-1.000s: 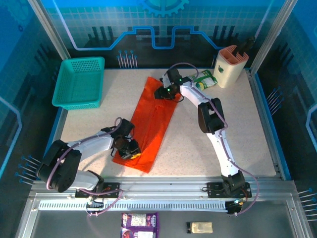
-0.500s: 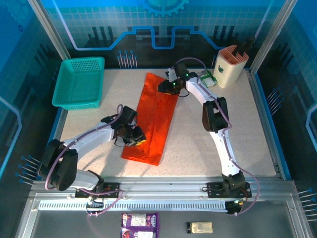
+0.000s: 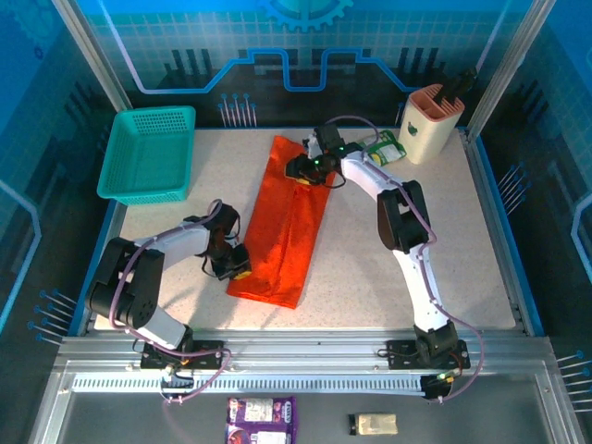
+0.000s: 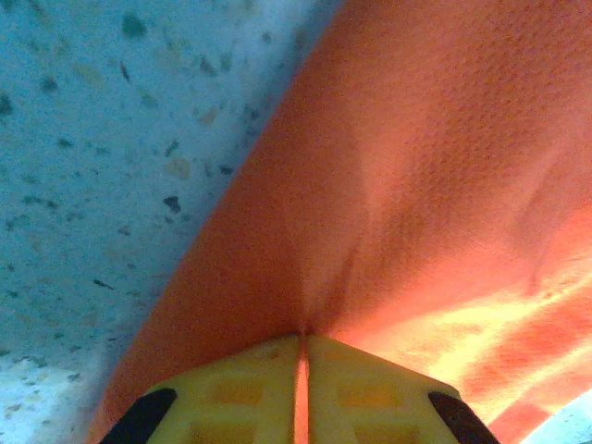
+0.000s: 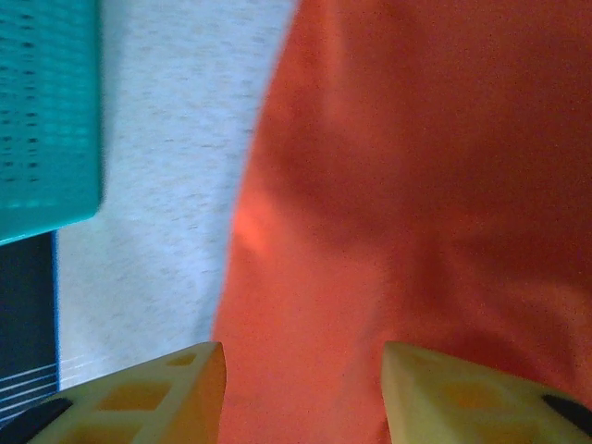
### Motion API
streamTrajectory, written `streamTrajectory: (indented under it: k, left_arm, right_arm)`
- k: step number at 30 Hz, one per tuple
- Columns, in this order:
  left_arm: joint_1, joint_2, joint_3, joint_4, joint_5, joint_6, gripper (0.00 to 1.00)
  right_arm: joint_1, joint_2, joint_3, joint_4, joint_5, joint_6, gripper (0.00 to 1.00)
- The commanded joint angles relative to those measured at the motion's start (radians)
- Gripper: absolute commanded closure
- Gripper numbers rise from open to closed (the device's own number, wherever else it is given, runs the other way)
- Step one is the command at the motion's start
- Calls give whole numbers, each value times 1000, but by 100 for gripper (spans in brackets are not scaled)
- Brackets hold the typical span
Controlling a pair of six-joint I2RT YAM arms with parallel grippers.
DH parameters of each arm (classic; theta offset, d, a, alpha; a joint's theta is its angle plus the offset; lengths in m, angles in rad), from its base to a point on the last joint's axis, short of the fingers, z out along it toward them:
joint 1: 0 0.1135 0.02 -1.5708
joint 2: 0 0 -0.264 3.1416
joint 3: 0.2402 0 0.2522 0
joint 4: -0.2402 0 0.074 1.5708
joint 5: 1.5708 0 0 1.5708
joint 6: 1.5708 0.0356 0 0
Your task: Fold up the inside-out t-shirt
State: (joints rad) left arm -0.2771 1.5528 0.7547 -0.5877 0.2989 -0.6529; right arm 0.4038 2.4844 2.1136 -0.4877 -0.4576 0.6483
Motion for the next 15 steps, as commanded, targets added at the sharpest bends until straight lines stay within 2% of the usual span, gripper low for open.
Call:
streamTrajectory:
  k: [1,5,9,12,15]
  left_arm:
    - [-24,-6,-50,51,63,-32,88]
    - [-92,-10,-81,119,72,-127,88]
    - [-178,-14,-84,162,59,-210,88]
    - [-201,-53,-81,156,42,-242,88]
    - [-204,-113,-63,129,27,-253,88]
  right_arm:
    - [-37,84,53,13,7,37,52]
    - [-71,152,139,-10,0,-2,52]
    - [-101,205,281,-70,-76,-52,53]
    - [-104,153,306,-132,-104,-83,54]
    - [-95,25,209,-147,-114,-99,54]
